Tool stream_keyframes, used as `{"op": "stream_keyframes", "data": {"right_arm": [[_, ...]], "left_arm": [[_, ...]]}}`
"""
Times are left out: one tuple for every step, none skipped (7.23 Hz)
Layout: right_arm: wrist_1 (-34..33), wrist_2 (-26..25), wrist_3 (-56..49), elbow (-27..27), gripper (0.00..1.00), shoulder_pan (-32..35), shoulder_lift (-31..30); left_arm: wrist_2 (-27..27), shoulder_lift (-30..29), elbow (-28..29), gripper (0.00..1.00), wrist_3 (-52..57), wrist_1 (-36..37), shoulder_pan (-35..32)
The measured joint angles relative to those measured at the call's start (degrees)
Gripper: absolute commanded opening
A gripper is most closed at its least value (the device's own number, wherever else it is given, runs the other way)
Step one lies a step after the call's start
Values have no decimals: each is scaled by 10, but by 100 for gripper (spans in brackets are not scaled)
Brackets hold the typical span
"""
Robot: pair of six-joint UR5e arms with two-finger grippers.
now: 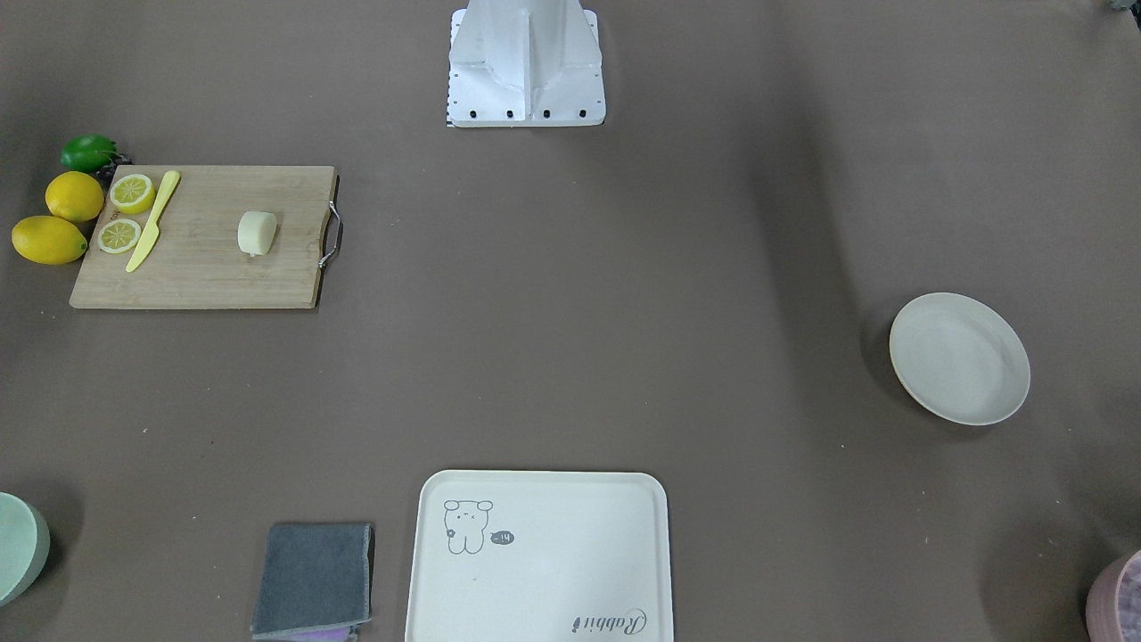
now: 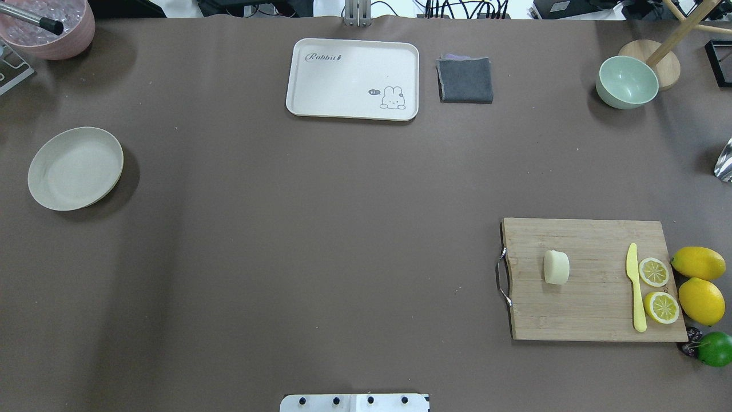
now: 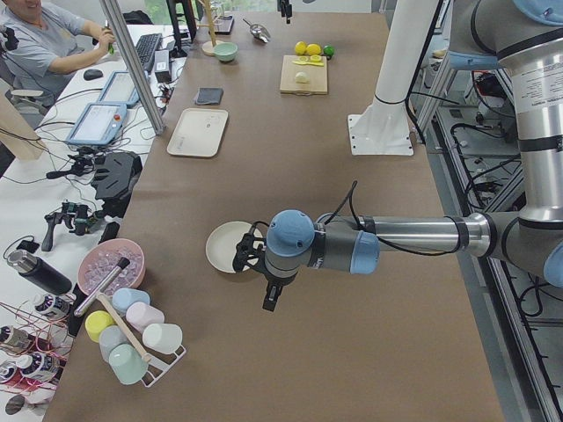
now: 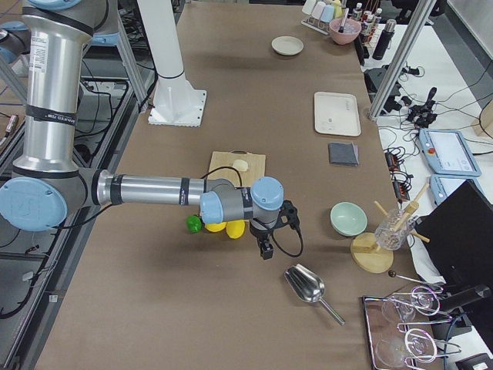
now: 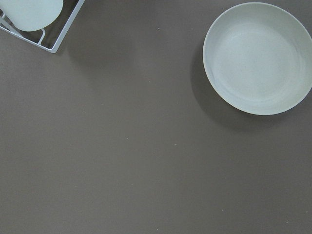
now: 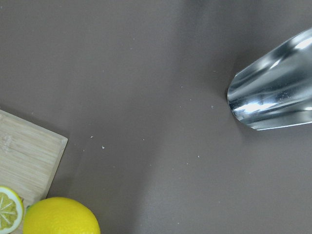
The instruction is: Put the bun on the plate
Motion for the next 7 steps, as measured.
{"op": "stream_keyframes", "data": {"right_arm": [[0,2,0,0,100,0,-2],[0,5,0,2,100,0,-5],[0,7,0,1,100,0,-7],[0,8,0,1,100,0,-6],[0,8,1,2,100,0,-5],[0,9,2,1,100,0,-4],[0,10,2,1,100,-1,-3]], "left_arm": [[1,-1,2,98,0,0,0],[2,-1,5,98,0,0,1],[2,0,6,98,0,-1,1],[2,0,10,98,0,-1,1],[0,-1,12,98,0,-3,2],[-3,3,6,98,0,-6,3],[-5,12,-4,97,0,-10,4]]}}
